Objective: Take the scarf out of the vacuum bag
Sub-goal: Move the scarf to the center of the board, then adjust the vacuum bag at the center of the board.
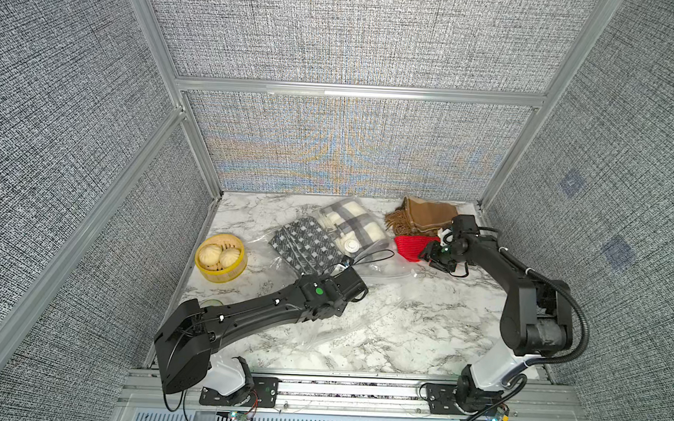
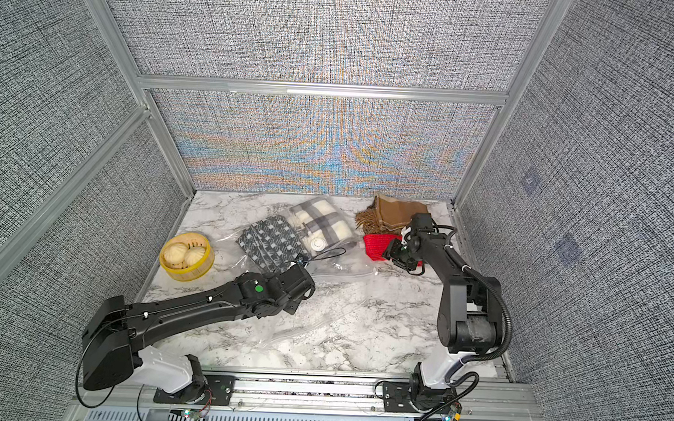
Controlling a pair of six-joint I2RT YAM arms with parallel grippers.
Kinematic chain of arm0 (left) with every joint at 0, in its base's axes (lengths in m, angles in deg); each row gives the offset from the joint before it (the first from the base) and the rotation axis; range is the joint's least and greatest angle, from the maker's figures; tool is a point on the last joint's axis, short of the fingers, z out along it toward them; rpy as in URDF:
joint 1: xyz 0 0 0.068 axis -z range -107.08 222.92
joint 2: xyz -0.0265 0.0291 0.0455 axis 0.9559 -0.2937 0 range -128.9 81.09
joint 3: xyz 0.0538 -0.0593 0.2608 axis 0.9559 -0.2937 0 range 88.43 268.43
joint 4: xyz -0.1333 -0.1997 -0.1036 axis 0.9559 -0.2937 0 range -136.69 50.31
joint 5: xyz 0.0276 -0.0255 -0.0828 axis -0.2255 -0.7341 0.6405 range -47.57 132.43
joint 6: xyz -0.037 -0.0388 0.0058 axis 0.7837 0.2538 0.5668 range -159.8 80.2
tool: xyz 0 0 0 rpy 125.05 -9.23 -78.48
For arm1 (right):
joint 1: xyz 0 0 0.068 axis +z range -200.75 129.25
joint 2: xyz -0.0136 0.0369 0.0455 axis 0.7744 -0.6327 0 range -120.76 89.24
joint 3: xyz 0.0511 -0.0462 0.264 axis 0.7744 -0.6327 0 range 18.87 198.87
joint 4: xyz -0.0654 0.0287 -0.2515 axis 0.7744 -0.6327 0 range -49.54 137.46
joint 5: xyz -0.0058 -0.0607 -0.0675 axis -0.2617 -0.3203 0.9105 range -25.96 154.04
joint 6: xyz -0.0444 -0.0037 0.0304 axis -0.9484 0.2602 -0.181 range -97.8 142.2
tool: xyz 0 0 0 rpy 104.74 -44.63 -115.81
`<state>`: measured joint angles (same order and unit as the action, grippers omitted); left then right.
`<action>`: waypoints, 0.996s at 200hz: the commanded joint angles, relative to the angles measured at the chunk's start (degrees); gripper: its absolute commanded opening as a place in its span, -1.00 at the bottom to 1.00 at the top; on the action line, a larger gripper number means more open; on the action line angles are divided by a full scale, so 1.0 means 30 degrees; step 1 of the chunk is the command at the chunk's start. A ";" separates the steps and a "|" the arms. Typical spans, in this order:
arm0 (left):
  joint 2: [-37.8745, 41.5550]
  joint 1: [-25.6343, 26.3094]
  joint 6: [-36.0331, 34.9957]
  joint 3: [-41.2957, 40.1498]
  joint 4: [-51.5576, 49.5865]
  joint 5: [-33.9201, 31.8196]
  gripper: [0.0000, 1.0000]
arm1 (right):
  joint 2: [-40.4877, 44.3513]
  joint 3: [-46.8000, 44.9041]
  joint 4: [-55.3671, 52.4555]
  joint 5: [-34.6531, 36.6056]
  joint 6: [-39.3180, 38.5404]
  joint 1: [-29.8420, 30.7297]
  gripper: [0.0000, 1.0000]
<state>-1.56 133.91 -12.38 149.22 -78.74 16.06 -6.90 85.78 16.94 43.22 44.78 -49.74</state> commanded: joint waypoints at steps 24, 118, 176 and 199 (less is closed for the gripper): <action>0.0845 0.0001 -0.0224 -0.0225 0.0074 -0.0148 -1.00 | 0.4476 -0.3986 0.2133 0.0198 0.0145 0.2132 0.24; -0.0133 0.0004 -0.1030 0.0199 0.0246 0.1375 -1.00 | 1.2941 -1.1105 0.8544 -0.1743 0.1673 0.3912 0.98; -0.2048 -0.0053 -0.0590 0.0866 0.0695 0.1967 -1.00 | 1.6045 -1.3421 0.8386 0.0921 0.2438 1.0736 0.69; -0.2860 -0.0141 -0.0116 0.1353 0.0579 0.1596 -1.00 | 1.3812 -1.4052 1.0942 0.0044 0.0695 1.0984 0.51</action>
<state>-8.42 133.82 -14.24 152.15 -78.12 21.54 39.83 44.74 41.75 44.77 51.69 -17.02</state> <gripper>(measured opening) 0.049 0.750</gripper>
